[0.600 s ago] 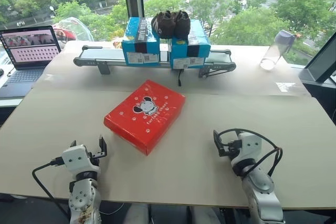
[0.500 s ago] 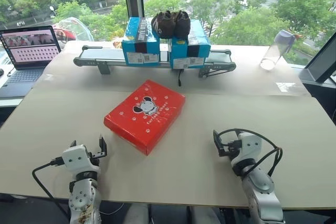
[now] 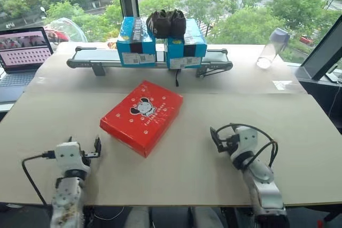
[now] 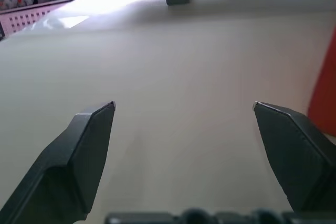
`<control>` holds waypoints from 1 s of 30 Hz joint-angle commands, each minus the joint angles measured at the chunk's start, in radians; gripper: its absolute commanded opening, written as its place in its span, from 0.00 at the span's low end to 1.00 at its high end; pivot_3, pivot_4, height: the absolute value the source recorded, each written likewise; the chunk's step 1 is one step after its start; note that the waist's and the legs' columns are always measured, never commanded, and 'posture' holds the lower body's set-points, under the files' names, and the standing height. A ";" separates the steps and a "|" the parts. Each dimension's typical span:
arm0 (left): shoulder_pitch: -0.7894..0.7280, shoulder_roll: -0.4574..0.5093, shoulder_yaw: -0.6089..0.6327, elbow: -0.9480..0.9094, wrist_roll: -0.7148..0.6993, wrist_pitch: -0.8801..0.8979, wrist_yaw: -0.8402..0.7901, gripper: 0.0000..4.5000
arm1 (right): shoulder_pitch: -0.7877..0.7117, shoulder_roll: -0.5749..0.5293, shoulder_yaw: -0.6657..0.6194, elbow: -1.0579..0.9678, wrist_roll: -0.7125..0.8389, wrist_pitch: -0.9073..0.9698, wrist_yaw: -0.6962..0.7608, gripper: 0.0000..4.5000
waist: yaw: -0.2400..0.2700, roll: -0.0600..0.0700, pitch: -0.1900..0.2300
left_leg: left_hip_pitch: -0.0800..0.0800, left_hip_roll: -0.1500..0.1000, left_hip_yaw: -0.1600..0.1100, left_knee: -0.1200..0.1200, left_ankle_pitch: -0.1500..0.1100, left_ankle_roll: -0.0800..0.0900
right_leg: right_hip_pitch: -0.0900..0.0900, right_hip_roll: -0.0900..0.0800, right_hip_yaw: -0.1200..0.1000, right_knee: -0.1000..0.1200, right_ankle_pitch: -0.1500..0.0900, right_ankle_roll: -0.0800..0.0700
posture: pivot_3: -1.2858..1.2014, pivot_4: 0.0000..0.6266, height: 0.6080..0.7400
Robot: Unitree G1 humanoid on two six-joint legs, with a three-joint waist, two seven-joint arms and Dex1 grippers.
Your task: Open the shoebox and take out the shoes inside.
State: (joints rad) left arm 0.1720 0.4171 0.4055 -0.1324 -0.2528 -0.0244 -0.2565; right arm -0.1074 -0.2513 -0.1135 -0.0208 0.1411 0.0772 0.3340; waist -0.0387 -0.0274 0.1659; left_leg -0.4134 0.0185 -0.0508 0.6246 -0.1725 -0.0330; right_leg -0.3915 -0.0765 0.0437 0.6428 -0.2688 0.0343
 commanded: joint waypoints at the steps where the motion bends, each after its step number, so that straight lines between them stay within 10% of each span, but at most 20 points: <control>1: -0.053 0.156 0.165 -0.023 -0.150 0.071 -0.115 1.00 | -0.084 -0.047 -0.033 0.041 0.042 0.005 0.052 0.99 | 0.002 0.000 0.000 | -0.001 0.000 0.000 -0.001 0.000 0.000 | -0.001 0.000 0.000 0.000 0.001 0.004 | 0.52 0.24 1.00; 14: -0.101 0.629 0.264 -0.203 -0.546 0.550 -0.584 1.00 | -0.275 -0.273 0.124 0.027 0.139 0.269 0.469 0.99 | -0.002 -0.002 0.008 | -0.004 -0.001 0.001 -0.013 -0.002 -0.002 | -0.008 0.000 0.001 0.000 0.002 0.001 | 0.52 0.24 1.00; 30: -0.194 0.561 0.334 -0.248 -0.689 0.621 -0.615 1.00 | -0.288 -0.461 0.155 -0.085 0.252 0.493 0.725 0.99 | -0.001 -0.006 0.013 | -0.004 0.000 0.001 -0.010 -0.001 -0.002 | -0.010 0.001 0.001 0.004 -0.002 0.005 | 0.52 0.24 1.00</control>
State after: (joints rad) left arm -0.0049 0.9754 0.7004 -0.3605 -0.9111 0.5947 -0.8615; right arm -0.3776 -0.6948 0.0524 -0.0988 0.3803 0.5742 1.0442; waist -0.0394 -0.0332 0.1789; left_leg -0.4169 0.0181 -0.0494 0.6148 -0.1738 -0.0352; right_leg -0.4014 -0.0755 0.0452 0.6470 -0.2707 0.0398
